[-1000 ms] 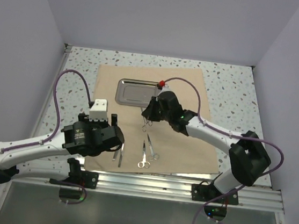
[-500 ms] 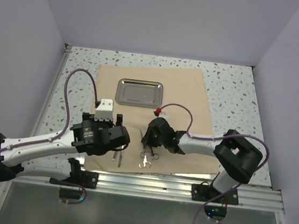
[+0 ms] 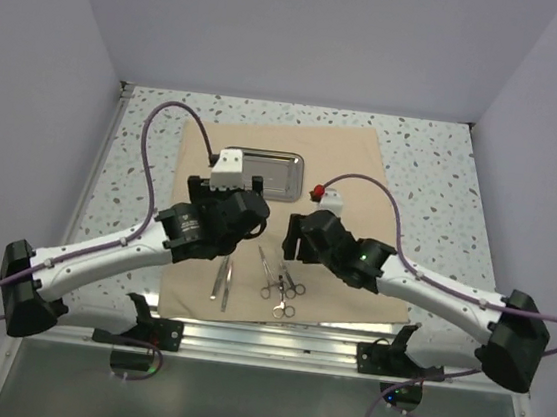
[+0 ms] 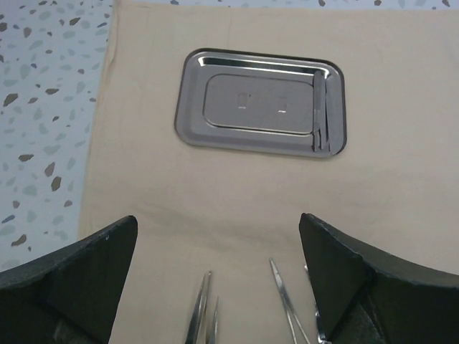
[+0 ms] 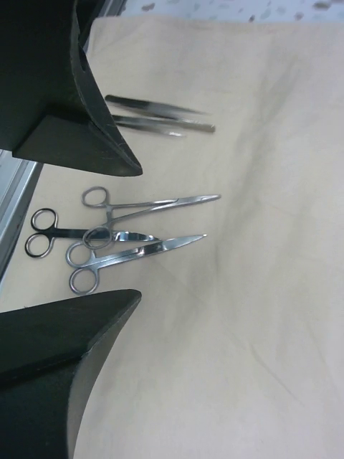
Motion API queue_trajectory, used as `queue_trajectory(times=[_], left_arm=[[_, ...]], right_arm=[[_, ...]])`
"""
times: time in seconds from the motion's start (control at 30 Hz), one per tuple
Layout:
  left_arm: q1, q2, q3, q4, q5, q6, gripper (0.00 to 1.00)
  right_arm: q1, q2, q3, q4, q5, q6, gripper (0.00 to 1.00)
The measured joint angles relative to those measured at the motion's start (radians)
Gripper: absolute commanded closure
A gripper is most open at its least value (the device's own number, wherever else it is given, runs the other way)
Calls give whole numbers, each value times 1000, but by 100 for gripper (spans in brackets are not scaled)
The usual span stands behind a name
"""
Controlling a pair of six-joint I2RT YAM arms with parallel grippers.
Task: Open and lay out the surgical kit
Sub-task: Place the medical item in the surgical kit, then pick up the medical item from the container.
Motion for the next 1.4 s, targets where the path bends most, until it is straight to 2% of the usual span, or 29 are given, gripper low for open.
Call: queue_trajectory(times=[0.1, 0.2, 0.4, 0.53, 0.73, 0.9, 1.17, 1.4], left_arm=[[78, 55, 0, 203, 60, 136, 0], [144, 204, 45, 343, 105, 252, 1], [199, 696, 375, 411, 156, 361, 3], [222, 887, 465, 414, 227, 372, 5], [285, 935, 467, 425, 305, 372, 7], [322, 935, 469, 454, 341, 372, 12], [324, 962, 473, 467, 375, 373, 22], [324, 981, 474, 459, 378, 374, 27]], right_arm=[[0, -131, 49, -77, 79, -49, 28], [0, -256, 70, -131, 171, -93, 23], [-2, -397, 70, -216, 304, -159, 19], [-3, -414, 65, -253, 351, -183, 18], [-3, -418, 39, -275, 378, -209, 16], [-5, -418, 39, -285, 402, -229, 16], [-24, -418, 39, -286, 424, -248, 14], [-34, -417, 39, -285, 428, -252, 14]])
